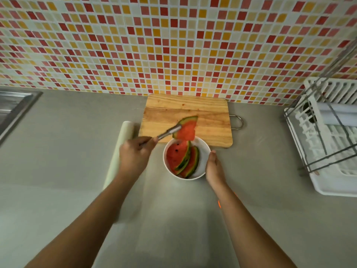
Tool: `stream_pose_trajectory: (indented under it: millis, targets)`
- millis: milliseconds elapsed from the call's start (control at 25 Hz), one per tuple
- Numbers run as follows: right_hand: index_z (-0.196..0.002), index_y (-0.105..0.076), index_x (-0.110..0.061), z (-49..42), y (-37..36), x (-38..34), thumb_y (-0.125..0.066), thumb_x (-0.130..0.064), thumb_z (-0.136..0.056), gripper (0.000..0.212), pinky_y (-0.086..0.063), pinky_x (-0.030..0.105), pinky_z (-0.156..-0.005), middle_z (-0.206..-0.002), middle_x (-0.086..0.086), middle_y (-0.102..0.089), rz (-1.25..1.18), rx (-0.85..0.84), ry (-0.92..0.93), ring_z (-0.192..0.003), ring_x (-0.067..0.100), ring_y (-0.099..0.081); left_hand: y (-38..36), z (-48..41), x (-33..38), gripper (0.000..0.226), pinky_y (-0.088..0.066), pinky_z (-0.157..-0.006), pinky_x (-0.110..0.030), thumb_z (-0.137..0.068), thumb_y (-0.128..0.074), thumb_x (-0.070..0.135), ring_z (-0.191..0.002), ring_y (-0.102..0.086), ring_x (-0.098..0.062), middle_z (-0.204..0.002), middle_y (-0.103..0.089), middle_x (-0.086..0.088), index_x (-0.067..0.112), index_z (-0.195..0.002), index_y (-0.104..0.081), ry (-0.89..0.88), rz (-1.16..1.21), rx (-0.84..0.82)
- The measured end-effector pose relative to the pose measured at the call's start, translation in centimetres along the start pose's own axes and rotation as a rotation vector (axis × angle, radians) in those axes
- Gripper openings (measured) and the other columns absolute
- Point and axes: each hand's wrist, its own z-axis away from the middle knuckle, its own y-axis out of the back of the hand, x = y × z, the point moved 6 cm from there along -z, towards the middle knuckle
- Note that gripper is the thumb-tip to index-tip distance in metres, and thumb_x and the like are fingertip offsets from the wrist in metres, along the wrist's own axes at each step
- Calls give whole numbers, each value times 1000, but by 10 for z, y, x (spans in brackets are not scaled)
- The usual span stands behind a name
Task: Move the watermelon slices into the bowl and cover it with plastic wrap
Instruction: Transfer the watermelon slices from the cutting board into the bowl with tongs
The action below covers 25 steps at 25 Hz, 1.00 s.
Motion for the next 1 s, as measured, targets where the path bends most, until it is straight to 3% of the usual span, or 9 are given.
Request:
stream_pose_trajectory:
  millis: [120, 240, 320, 440, 560, 680, 800, 920, 1000]
  targets:
    - [-120, -59, -19, -6, -3, -7, -19, -48, -96, 54, -33, 44, -108, -139, 14, -51, -107, -128, -1, -129, 26, -44, -7, 61, 11, 17, -34, -51, -20, -84, -68, 28, -60, -60, -4, -61, -68, -1, 16, -77, -76, -113, -89, 15]
    - [-91, -66, -25, -4, 0, -11, -28, -47, -97, 44, -42, 33, -94, -122, 9, -64, -160, -254, -54, -107, 19, -58, -25, 93, 13, 13, -38, -58, -23, -84, -71, 23, -69, -67, -24, -75, -75, -7, 12, -81, -77, -136, -180, 46]
    - [-93, -67, -23, -3, 3, -8, -27, -51, -96, 49, -46, 34, -94, -113, 8, -67, -167, -277, -83, -106, 21, -60, -36, 104, 16, 13, -44, -57, -27, -83, -71, 21, -64, -66, -30, -75, -74, -11, 8, -83, -77, -185, -220, 51]
    - [-91, -68, -21, 1, 0, -7, -25, -53, -96, 54, -49, 28, -77, -104, 5, -68, -223, -304, -92, -94, 17, -63, -51, 116, 31, 16, -49, -45, -34, -80, -74, 17, -51, -62, -33, -68, -69, -16, 2, -86, -74, -301, -301, 29]
    - [-117, -63, -14, 3, -1, -7, -24, -53, -96, 59, -47, 31, -89, -119, 10, -64, -226, -284, -101, -107, 21, -61, -54, 119, 40, 21, -49, -42, -34, -80, -73, 20, -49, -62, -33, -68, -68, -17, 0, -90, -73, -351, -365, 54]
    - [-125, -58, -13, 2, -1, -5, -23, -54, -96, 62, -45, 35, -98, -128, 13, -60, -218, -310, -108, -113, 22, -58, -32, 110, 42, 22, -48, -52, -33, -85, -66, 24, -59, -66, -34, -72, -71, -16, 4, -91, -74, -265, -264, 131]
    - [-135, -49, -19, 2, 0, -6, -17, -60, -92, 67, -34, 43, -111, -142, 12, -47, -130, -285, -81, -130, 25, -44, -7, 72, 34, 22, -39, -60, -29, -90, -60, 26, -75, -66, -33, -77, -72, -15, 9, -92, -74, -52, -154, 159]
    - [-134, -49, -26, 1, -1, -3, -12, -65, -85, 73, -32, 47, -111, -142, 11, -47, -80, -198, -61, -132, 27, -42, -2, 14, 23, 26, -33, -59, -30, -89, -49, 22, -64, -55, -31, -60, -57, -7, 6, -85, -68, 93, -145, 112]
    - [-134, -49, -28, 0, -1, 0, -12, -68, -82, 75, -33, 49, -110, -141, 10, -48, -73, -142, -46, -131, 28, -43, -14, -22, 15, 29, -34, -56, -31, -91, -44, 21, -62, -53, -29, -60, -51, -3, 1, -83, -63, 118, -203, 52]
